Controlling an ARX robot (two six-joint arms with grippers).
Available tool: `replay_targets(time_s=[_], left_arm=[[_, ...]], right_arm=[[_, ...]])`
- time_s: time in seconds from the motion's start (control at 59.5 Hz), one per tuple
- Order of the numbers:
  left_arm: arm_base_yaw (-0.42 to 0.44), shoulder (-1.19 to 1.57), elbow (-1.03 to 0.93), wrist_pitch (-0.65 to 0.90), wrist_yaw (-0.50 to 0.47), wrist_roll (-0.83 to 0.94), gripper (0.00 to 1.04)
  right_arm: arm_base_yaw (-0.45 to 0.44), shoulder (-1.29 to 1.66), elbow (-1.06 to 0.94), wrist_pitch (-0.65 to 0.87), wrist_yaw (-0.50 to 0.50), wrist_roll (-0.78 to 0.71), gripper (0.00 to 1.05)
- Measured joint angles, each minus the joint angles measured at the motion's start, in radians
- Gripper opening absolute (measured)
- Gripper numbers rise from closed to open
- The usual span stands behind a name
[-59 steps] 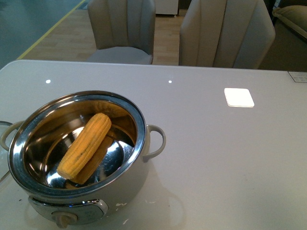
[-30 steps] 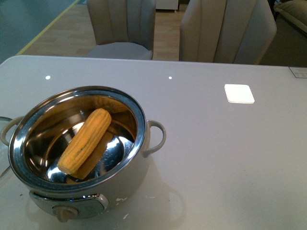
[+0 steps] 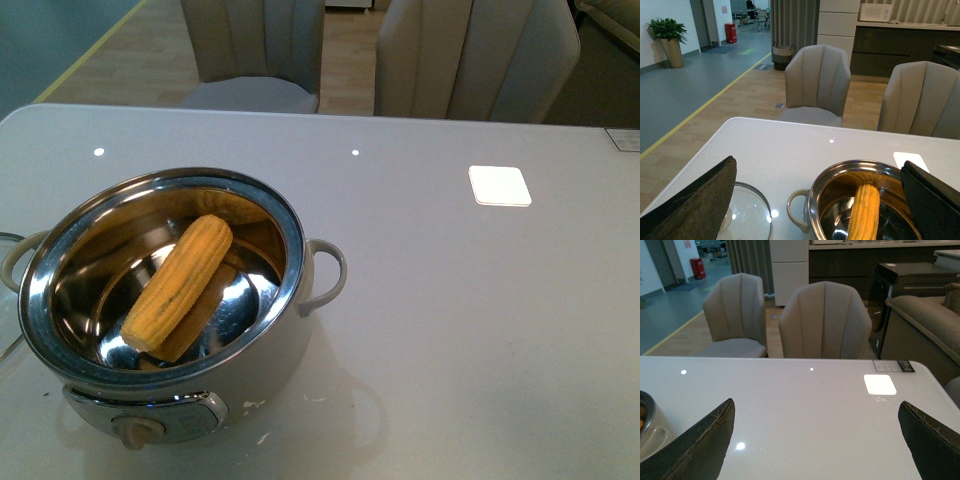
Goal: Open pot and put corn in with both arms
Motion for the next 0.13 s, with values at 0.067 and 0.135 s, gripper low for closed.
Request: replay_targets(time_s=[0.067, 0.135], left_arm=[[0.0, 0.0, 0.0, 0.0, 0.0, 0.0, 0.98], [0.0, 0.0, 0.0, 0.0, 0.0, 0.0, 0.98]], right_arm=[[0.0, 0.0, 0.0, 0.0, 0.0, 0.0, 0.96], [0.0, 0.0, 0.0, 0.0, 0.0, 0.0, 0.96]])
